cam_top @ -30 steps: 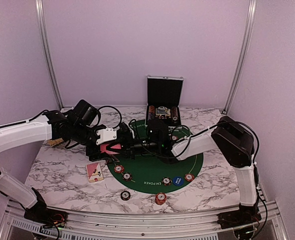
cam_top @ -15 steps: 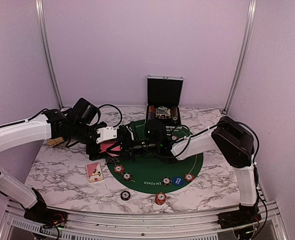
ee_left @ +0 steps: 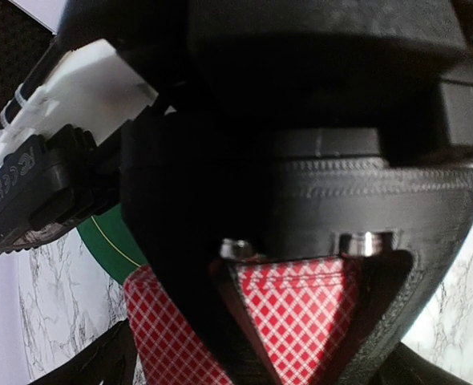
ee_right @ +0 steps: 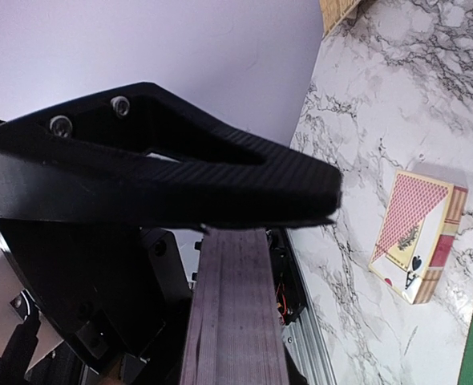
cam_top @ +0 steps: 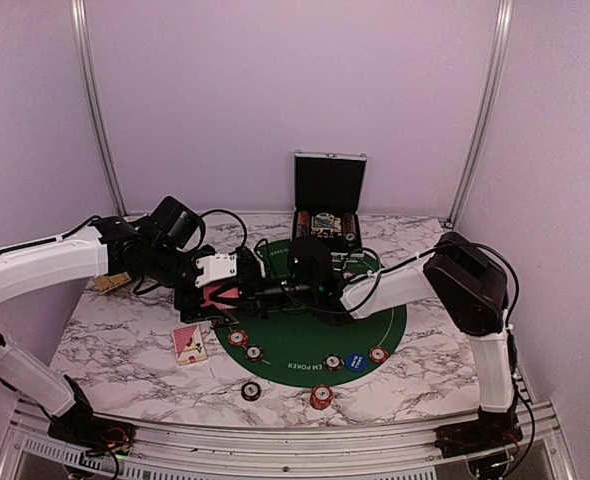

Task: Distribute texas hold em gaming equipment

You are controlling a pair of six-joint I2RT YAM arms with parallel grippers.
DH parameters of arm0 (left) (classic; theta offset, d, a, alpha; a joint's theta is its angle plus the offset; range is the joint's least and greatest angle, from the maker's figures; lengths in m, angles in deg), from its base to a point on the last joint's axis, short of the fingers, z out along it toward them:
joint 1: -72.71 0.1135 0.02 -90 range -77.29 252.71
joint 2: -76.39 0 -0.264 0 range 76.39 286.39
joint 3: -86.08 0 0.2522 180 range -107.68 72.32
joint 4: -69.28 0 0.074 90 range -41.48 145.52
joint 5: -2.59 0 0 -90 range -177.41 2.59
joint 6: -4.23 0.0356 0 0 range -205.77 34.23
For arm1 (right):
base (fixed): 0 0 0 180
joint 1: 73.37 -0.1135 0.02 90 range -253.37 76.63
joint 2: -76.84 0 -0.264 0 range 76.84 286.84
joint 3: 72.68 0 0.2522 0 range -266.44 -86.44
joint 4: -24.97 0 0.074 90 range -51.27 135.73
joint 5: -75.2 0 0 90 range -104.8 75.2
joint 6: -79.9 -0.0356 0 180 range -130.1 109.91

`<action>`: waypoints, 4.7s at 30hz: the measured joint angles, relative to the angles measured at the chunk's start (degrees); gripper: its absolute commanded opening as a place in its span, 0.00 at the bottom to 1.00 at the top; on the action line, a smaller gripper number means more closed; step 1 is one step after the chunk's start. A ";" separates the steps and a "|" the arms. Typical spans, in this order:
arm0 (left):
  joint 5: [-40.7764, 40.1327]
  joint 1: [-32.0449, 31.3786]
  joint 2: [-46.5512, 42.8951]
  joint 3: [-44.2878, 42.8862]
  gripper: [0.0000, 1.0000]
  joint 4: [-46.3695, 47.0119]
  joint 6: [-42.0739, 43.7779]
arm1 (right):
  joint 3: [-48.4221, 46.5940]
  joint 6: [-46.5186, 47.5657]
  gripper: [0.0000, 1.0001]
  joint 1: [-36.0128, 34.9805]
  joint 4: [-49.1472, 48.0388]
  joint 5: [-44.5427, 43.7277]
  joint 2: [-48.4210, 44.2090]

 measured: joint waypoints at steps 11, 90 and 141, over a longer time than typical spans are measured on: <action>0.09 0.02 0.00 -0.20 0.63 0.50 -0.70 | 0.00 -0.66 0.00 0.00 -0.15 -0.28 0.00; 0.57 0.13 -4.50 3.89 0.17 1.84 -3.67 | -0.90 11.30 0.45 2.27 18.08 -3.17 -6.14; 0.11 0.83 -4.37 3.61 0.05 -0.24 -3.93 | -1.68 11.32 0.65 2.29 20.11 -2.73 -5.60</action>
